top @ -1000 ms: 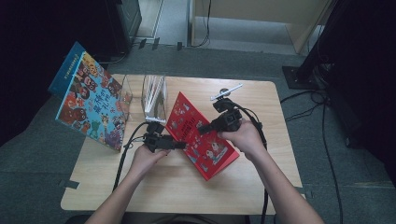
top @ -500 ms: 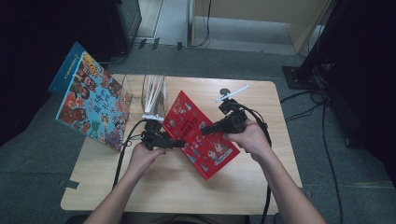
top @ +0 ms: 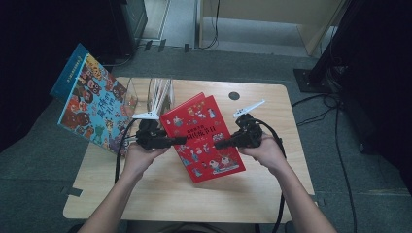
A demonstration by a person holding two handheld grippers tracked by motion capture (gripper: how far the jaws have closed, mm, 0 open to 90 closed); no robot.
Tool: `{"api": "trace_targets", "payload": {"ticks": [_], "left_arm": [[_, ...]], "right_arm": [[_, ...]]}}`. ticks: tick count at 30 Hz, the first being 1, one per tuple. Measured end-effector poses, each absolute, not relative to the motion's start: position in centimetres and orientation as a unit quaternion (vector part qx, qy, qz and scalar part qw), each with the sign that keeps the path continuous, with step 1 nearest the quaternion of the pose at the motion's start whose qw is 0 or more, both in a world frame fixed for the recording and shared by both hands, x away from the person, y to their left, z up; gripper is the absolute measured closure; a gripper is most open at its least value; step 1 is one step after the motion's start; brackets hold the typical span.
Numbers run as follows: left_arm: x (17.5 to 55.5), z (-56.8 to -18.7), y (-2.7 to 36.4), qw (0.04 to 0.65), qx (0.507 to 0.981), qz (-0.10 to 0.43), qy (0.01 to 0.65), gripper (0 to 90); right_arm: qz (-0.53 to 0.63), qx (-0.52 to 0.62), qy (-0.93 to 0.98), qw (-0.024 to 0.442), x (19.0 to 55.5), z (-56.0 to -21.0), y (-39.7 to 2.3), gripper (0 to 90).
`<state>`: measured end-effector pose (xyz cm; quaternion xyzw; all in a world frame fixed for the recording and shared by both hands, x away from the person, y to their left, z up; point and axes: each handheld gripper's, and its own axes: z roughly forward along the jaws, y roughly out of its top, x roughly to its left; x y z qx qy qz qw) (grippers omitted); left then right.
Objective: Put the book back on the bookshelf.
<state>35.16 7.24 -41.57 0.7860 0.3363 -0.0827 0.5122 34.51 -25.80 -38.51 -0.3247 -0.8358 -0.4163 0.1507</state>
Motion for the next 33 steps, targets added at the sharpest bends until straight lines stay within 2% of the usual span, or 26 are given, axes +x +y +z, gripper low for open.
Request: {"api": "trace_targets", "payload": {"ticks": [5, 9, 13, 16, 21, 24, 30, 33], "left_arm": [[34.7, -41.0, 7.5, 0.508, 0.8, -0.089, 0.305, 63.6], [34.4, -40.5, 7.1, 0.491, 0.817, -0.085, 0.291, 70.5], [33.9, -39.8, 6.6, 0.491, 0.827, -0.07, 0.264, 75.3], [33.5, -39.0, 6.4, 0.478, 0.84, -0.047, 0.253, 78.0], [33.5, -38.4, 6.5, 0.476, 0.843, -0.033, 0.249, 80.6], [33.4, -38.0, 6.9, 0.484, 0.838, -0.023, 0.251, 81.2], [33.2, -37.5, 6.7, 0.488, 0.84, -0.031, 0.236, 81.3], [33.3, -37.4, 6.7, 0.489, 0.839, -0.029, 0.236, 81.3]], "right_arm": [[-0.411, -0.321, -0.839, 0.154, 34.8, -40.3, -26.0, 74.0], [-0.412, -0.322, -0.846, 0.103, 34.8, -40.6, -26.1, 63.2], [-0.411, -0.329, -0.846, 0.088, 35.2, -41.0, -26.0, 54.7], [-0.429, -0.335, -0.836, 0.06, 35.2, -40.7, -26.4, 50.6], [-0.441, -0.342, -0.829, 0.033, 35.3, -40.3, -27.2, 50.9], [-0.439, -0.342, -0.831, 0.001, 35.1, -40.2, -27.3, 48.8], [-0.465, -0.334, -0.819, -0.028, 35.2, -39.9, -27.3, 47.8], [-0.474, -0.319, -0.821, -0.018, 35.2, -39.9, -26.8, 54.4]]}}
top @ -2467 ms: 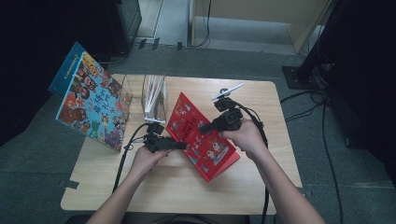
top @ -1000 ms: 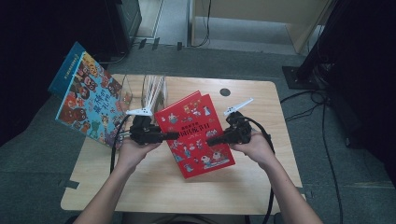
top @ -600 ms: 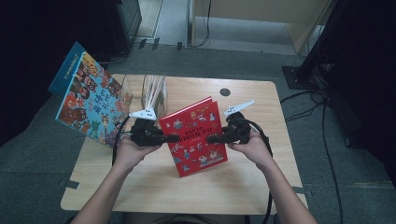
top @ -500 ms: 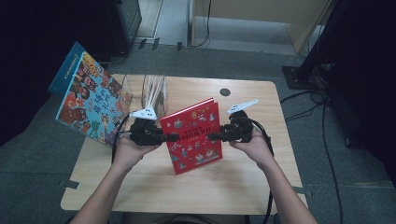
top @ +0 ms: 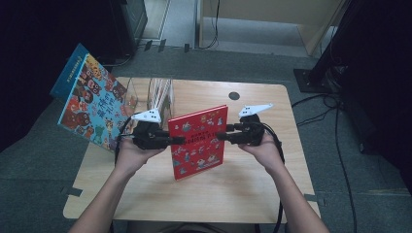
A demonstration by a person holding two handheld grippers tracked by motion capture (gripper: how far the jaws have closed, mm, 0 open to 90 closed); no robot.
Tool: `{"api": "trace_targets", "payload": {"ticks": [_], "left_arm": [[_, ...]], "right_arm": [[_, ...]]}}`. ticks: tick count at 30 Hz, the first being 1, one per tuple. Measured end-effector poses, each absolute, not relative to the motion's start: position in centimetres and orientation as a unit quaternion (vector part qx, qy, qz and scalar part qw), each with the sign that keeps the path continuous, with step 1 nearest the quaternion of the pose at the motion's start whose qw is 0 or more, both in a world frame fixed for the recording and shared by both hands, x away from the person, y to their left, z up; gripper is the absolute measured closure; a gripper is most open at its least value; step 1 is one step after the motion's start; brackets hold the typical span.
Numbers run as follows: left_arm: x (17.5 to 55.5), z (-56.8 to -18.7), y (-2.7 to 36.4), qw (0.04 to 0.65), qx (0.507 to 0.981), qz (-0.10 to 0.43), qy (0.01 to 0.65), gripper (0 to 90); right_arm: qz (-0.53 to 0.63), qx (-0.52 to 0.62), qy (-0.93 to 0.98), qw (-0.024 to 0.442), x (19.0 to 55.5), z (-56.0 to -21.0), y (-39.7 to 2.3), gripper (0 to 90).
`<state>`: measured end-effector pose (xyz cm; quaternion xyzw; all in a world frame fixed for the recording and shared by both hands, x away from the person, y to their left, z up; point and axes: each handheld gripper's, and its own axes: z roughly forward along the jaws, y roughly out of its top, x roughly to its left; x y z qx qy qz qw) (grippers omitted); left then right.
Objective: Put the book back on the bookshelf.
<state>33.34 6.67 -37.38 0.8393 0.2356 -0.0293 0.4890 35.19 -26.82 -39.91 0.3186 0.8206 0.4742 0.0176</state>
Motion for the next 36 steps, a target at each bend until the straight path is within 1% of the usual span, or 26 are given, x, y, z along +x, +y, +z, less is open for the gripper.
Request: {"api": "trace_targets", "payload": {"ticks": [8, 16, 22, 27, 31, 36], "left_arm": [[33.5, -36.8, 6.6, 0.487, 0.841, -0.022, 0.235, 80.5], [33.6, -35.6, 6.2, 0.461, 0.857, -0.006, 0.23, 78.9], [33.9, -35.0, 5.9, 0.45, 0.864, -0.002, 0.228, 77.8], [34.1, -34.6, 5.4, 0.429, 0.876, 0.003, 0.22, 77.3], [34.2, -34.3, 5.2, 0.432, 0.875, 0.003, 0.218, 76.6], [34.2, -33.7, 5.1, 0.406, 0.889, 0.004, 0.212, 78.5]], "right_arm": [[0.463, 0.316, 0.828, 0.033, 35.1, -39.2, -26.3, 55.2], [0.466, 0.308, 0.828, 0.055, 34.9, -38.3, -26.0, 55.3], [0.465, 0.308, 0.828, 0.056, 35.0, -38.4, -25.8, 55.4], [0.459, 0.301, 0.834, 0.063, 34.9, -38.3, -25.4, 55.5], [0.463, 0.293, 0.834, 0.064, 34.9, -38.0, -25.2, 56.3], [0.465, 0.288, 0.835, 0.062, 34.9, -37.7, -24.7, 56.7]]}}
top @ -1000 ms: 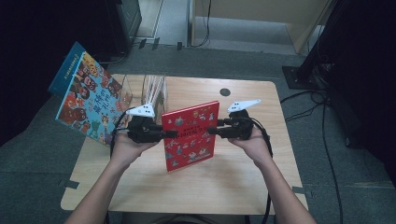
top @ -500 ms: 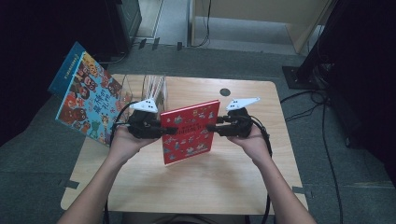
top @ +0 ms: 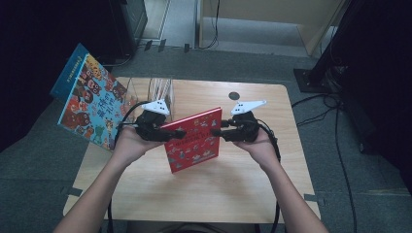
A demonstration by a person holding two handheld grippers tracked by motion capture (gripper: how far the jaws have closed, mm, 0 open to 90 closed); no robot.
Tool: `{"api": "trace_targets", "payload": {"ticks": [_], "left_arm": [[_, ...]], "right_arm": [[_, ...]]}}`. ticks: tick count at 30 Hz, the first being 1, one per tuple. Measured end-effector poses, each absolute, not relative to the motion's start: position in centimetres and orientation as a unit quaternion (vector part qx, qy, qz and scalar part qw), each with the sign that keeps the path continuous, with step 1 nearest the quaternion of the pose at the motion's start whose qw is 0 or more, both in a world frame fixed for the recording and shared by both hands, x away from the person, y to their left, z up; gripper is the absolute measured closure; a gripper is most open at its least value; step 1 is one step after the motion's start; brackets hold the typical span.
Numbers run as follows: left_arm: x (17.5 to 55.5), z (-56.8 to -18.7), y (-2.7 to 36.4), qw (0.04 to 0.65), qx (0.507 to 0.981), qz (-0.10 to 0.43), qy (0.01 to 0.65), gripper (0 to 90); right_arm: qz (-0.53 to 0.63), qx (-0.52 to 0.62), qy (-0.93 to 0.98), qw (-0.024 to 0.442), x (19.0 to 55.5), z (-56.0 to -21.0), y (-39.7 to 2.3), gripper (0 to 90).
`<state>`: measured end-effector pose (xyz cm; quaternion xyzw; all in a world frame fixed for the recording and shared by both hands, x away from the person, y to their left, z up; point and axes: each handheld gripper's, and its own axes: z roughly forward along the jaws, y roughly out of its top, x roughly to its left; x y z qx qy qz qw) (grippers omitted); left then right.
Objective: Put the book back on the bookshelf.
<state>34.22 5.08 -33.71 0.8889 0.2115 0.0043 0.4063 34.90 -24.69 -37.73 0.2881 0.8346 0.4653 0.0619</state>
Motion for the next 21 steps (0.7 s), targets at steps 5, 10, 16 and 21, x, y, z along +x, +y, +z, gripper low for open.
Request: {"api": "trace_targets", "payload": {"ticks": [5, 10, 16, 21], "left_arm": [[34.7, -32.9, 4.6, 0.37, 0.905, -0.005, 0.21, 78.2], [35.3, -32.2, 3.8, 0.336, 0.919, -0.01, 0.207, 78.1], [36.2, -31.4, 2.6, 0.301, 0.931, -0.024, 0.205, 77.4], [36.9, -30.9, 2.0, 0.269, 0.94, -0.036, 0.207, 79.3]], "right_arm": [[0.466, 0.286, 0.835, 0.059, 35.0, -37.7, -24.4, 56.8], [0.469, 0.288, 0.833, 0.059, 35.0, -37.8, -24.4, 56.7], [0.479, 0.287, 0.828, 0.049, 35.0, -37.7, -24.1, 56.7], [0.488, 0.295, 0.82, 0.043, 35.1, -37.9, -24.2, 55.0]]}}
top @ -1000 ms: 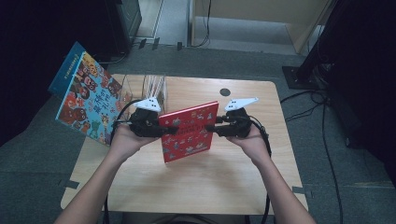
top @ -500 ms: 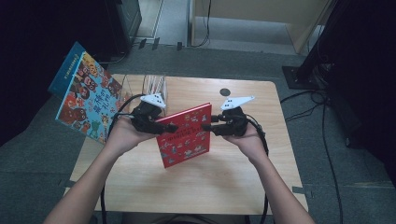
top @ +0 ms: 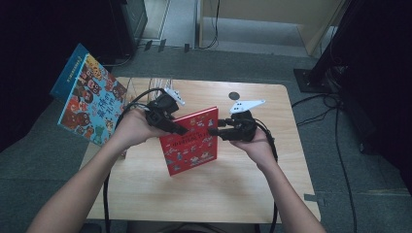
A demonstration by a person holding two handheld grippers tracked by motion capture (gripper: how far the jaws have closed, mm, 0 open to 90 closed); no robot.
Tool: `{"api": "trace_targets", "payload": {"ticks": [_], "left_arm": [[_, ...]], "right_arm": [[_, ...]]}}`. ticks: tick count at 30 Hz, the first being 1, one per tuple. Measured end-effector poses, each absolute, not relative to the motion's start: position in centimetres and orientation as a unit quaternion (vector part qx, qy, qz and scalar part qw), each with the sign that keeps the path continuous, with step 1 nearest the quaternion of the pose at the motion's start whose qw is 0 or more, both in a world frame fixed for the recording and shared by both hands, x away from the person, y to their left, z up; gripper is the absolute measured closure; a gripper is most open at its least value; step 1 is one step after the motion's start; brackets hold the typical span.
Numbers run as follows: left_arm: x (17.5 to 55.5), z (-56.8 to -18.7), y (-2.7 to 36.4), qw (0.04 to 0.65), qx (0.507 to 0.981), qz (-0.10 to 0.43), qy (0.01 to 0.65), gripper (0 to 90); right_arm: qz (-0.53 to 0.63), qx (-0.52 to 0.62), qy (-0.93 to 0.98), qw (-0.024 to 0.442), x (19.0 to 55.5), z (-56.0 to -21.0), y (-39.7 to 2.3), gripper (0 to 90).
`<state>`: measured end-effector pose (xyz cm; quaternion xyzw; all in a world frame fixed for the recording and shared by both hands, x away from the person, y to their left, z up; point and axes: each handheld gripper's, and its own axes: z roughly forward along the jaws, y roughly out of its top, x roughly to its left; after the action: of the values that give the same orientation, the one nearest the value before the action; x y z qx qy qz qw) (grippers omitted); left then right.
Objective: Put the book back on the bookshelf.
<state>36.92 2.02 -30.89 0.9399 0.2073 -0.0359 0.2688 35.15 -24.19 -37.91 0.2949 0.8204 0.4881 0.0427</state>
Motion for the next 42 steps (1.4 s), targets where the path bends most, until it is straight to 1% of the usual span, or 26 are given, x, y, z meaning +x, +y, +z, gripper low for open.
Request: {"api": "trace_targets", "payload": {"ticks": [3, 6, 9, 13, 20, 27, 33, 36, 40, 42], "left_arm": [[37.1, -30.9, 2.1, 0.269, 0.94, -0.04, 0.206, 79.7], [37.1, -30.8, 2.3, 0.265, 0.94, -0.043, 0.211, 79.9], [37.1, -30.7, 2.4, 0.265, 0.939, -0.046, 0.213, 80.0], [37.1, -30.1, 2.7, 0.273, 0.936, -0.045, 0.216, 79.8], [37.2, -29.3, 3.8, 0.273, 0.934, -0.043, 0.229, 79.9], [37.4, -28.5, 5.1, 0.281, 0.927, -0.039, 0.245, 79.9], [37.7, -27.8, 6.3, 0.286, 0.923, -0.037, 0.253, 79.9], [37.9, -27.6, 7.0, 0.287, 0.922, -0.035, 0.259, 79.9], [38.2, -27.6, 8.0, 0.286, 0.918, -0.03, 0.273, 79.9], [38.3, -27.6, 8.4, 0.286, 0.916, -0.028, 0.281, 79.9]], "right_arm": [[0.49, 0.297, 0.818, 0.043, 35.2, -38.2, -24.2, 50.6], [0.483, 0.298, 0.822, 0.045, 35.0, -38.7, -24.2, 48.8], [0.485, 0.3, 0.821, 0.04, 34.9, -38.8, -24.2, 48.5], [0.493, 0.299, 0.816, 0.05, 34.7, -39.0, -24.2, 47.8], [0.484, 0.305, 0.819, 0.049, 34.3, -39.8, -24.5, 47.1], [0.506, 0.288, 0.81, 0.071, 33.3, -40.7, -24.8, 45.8], [0.488, 0.291, 0.819, 0.081, 32.5, -41.4, -24.7, 44.6], [0.487, 0.295, 0.817, 0.086, 32.1, -42.1, -24.8, 44.4], [0.479, 0.32, 0.814, 0.078, 31.9, -43.0, -24.9, 44.5], [0.483, 0.324, 0.809, 0.084, 31.7, -43.6, -25.0, 44.7]]}}
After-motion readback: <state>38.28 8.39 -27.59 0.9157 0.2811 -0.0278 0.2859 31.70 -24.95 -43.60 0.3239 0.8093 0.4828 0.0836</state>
